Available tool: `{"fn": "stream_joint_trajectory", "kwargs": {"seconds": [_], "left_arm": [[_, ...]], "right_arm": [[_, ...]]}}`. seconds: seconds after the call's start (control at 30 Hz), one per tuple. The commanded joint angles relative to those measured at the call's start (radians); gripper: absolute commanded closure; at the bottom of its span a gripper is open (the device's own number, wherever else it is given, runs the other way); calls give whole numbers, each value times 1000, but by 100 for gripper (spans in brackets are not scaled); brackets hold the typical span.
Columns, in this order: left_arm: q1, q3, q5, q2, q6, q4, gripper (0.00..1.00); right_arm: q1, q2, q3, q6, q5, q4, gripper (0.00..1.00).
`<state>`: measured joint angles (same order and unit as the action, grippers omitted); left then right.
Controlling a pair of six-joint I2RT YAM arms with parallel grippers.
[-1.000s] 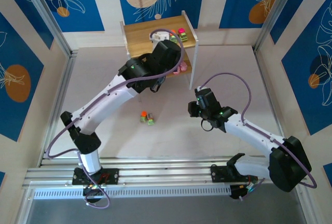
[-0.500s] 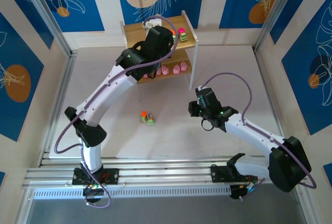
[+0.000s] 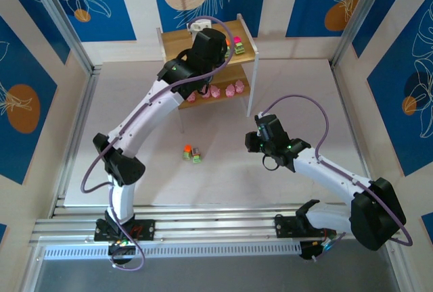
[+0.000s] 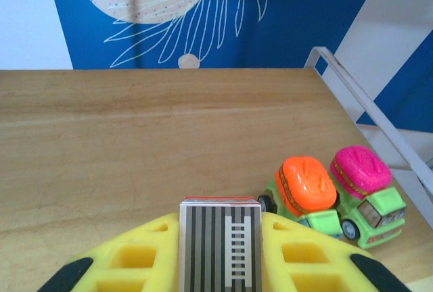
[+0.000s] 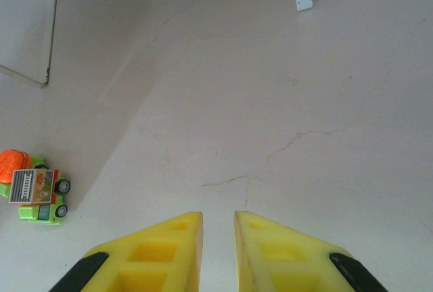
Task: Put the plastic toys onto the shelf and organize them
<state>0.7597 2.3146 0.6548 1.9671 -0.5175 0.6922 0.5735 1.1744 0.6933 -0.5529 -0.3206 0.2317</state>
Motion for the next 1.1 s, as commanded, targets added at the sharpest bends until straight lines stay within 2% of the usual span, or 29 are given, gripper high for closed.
{"fn": "stream_joint_trajectory", "kwargs": {"seconds": [0.0, 0.37, 1.07], "left_arm": [[-13, 42, -7, 26, -11, -48, 84], [-17, 81, -2, 62, -36, -45, 84], [-27, 85, 28, 91, -39, -34, 78]], "right_arm": [[-7, -12, -10, -13, 24, -4, 80], [-9, -9, -12, -17, 31, -7, 80], [-13, -5, -12, -18, 37, -11, 80]]}}
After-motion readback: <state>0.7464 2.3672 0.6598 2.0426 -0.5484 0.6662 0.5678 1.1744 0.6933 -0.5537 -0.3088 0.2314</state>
